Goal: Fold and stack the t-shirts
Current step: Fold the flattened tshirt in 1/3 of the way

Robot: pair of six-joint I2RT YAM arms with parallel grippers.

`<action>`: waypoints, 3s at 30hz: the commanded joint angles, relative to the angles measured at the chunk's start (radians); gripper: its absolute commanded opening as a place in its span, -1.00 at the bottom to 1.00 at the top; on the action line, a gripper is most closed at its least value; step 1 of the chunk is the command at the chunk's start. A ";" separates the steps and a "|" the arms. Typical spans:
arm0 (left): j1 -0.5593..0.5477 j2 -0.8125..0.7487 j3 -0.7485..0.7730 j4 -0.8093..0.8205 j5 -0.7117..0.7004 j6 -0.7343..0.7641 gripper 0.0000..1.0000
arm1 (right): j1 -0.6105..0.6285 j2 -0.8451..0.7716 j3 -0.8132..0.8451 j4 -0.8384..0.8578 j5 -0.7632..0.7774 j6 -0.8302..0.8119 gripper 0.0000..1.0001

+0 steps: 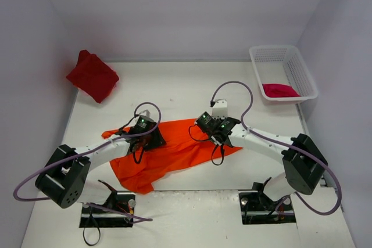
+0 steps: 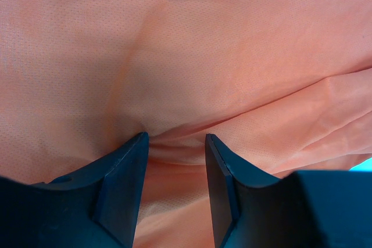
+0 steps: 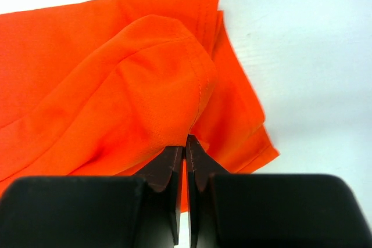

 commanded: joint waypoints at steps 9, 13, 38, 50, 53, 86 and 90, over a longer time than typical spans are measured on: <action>0.024 -0.031 -0.013 -0.042 -0.011 0.023 -0.22 | -0.070 -0.022 0.059 -0.047 0.143 -0.085 -1.00; 0.025 -0.029 -0.011 -0.039 -0.011 0.022 -0.22 | -0.113 -0.048 0.061 -0.047 0.143 -0.093 -1.00; 0.025 -0.017 -0.030 -0.011 -0.008 0.008 -0.22 | -0.103 0.037 0.245 0.002 0.222 -0.351 -1.00; 0.025 -0.025 -0.017 -0.030 -0.008 0.016 -0.22 | -0.137 -0.095 0.056 -0.040 0.103 -0.045 -1.00; 0.025 -0.039 -0.019 -0.042 -0.014 0.019 -0.22 | -0.140 -0.101 0.041 -0.041 0.086 -0.022 -1.00; 0.025 -0.048 -0.010 -0.059 -0.013 0.025 -0.22 | -0.112 -0.261 -0.145 -0.047 -0.103 0.231 0.46; 0.025 -0.052 -0.013 -0.060 -0.014 0.025 -0.22 | -0.112 -0.275 -0.103 -0.050 -0.083 0.208 0.45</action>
